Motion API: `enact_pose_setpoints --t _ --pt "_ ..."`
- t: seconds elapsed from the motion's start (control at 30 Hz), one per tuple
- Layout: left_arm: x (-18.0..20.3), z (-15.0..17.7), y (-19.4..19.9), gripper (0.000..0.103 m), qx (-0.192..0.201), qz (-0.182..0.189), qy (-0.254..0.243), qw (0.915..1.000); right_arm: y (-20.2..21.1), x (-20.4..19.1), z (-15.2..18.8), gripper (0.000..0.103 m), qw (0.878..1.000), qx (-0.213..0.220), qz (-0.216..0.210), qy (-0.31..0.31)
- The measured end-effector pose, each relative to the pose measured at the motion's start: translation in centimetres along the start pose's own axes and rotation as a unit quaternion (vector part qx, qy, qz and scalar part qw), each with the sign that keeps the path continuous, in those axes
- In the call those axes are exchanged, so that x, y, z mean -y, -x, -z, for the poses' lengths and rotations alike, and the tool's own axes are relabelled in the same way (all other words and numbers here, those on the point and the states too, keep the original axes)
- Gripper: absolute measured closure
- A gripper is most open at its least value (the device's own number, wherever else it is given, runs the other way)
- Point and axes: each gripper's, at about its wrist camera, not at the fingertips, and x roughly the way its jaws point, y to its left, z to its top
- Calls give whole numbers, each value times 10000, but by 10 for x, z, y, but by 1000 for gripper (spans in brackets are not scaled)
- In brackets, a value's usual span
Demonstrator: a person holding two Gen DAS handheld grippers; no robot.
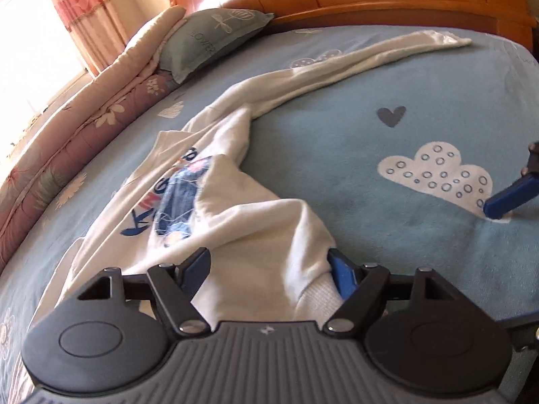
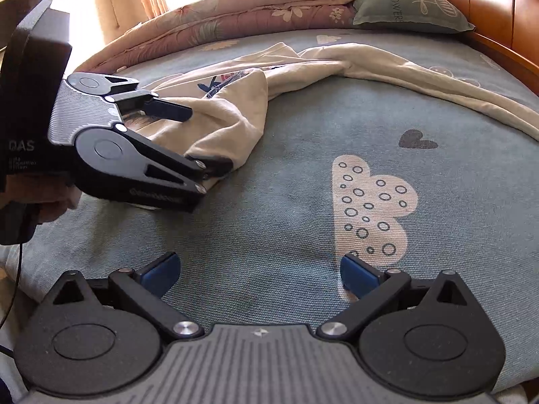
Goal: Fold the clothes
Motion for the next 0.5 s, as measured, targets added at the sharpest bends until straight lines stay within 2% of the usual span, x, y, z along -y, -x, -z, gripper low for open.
enact_pose_setpoints --t 0.17,0.23,0.33,0.43,0.5 --pt "-72 4 2 26 -55 -273 988 9947 1 3 1 0 10000 22 48 -34" --pt "-104 13 -5 28 -196 -600 1502 9866 0 1 1 0 10000 7 91 18" --pt "-148 31 -17 33 -590 -809 2354 9667 -1 -2 1 0 9998 -17 155 96" --pt "-155 37 -1 31 -391 -321 2616 9639 -3 -5 1 0 9996 -41 219 174" --pt "-141 31 8 26 -330 140 2430 9694 -4 -7 0 0 9994 -56 262 226"
